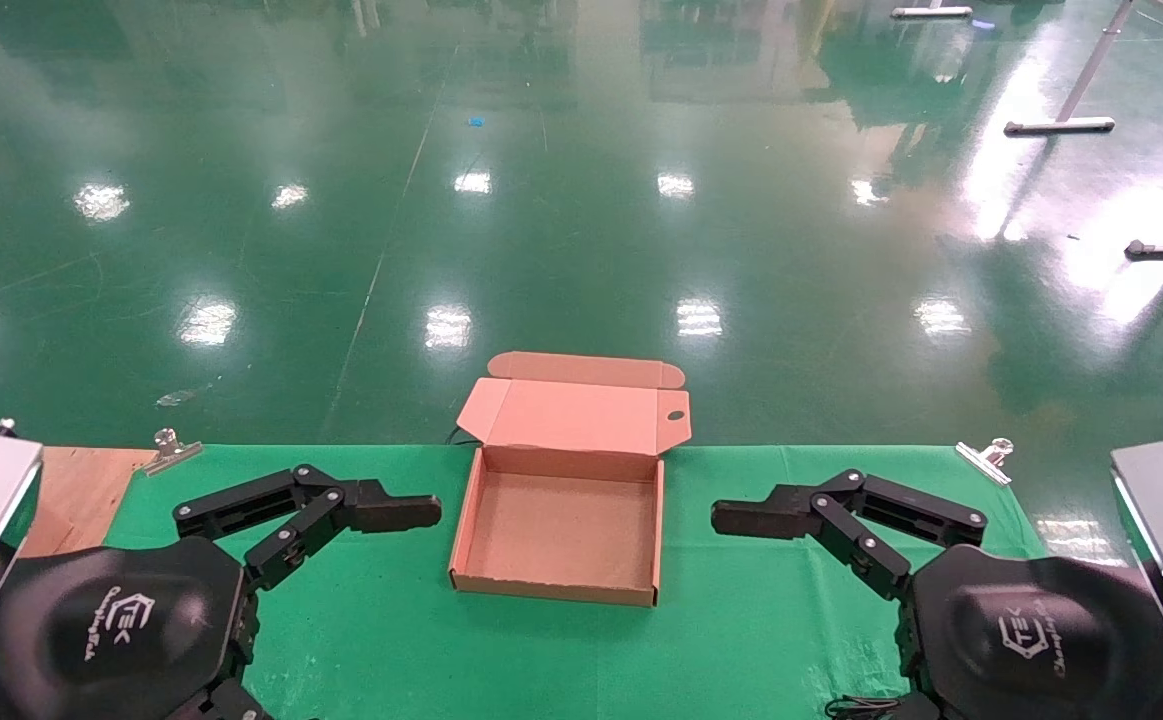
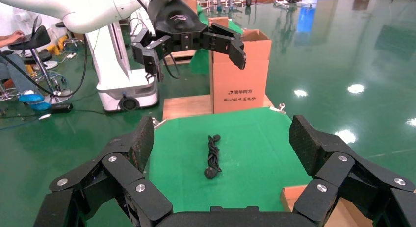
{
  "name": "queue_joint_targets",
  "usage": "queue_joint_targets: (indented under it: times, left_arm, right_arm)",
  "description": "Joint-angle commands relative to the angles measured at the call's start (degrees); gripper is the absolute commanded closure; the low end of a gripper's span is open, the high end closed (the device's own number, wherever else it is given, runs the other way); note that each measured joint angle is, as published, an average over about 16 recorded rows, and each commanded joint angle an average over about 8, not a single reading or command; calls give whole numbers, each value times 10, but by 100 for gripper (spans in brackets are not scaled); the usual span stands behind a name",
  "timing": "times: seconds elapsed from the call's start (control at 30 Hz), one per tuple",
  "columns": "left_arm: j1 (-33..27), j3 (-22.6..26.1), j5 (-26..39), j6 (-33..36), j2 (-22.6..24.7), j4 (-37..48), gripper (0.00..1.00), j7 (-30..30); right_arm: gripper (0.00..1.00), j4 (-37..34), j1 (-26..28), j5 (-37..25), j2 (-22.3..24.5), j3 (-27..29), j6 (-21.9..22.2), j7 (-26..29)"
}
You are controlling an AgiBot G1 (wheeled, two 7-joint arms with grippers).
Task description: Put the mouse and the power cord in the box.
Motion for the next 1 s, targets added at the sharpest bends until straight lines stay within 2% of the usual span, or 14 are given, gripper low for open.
queue_joint_targets:
  times: [0.03, 0.77, 0.9, 1.0]
  left_arm:
    - [0, 0, 0, 0, 0, 0, 0, 0]
    - [-1, 6, 9, 2, 2, 0, 0, 0]
    - [-15, 30, 48, 6, 20, 12, 0, 0]
    - [-41, 59, 96, 17, 46, 40, 0, 4]
  right_arm:
    - [0, 0, 0, 0, 0, 0, 0, 0]
    - [0, -4, -1, -5, 0, -1, 1, -3]
    - [0, -24, 6, -42, -2, -12, 0, -24]
    - [0, -52, 27, -101, -11, -33, -6, -56]
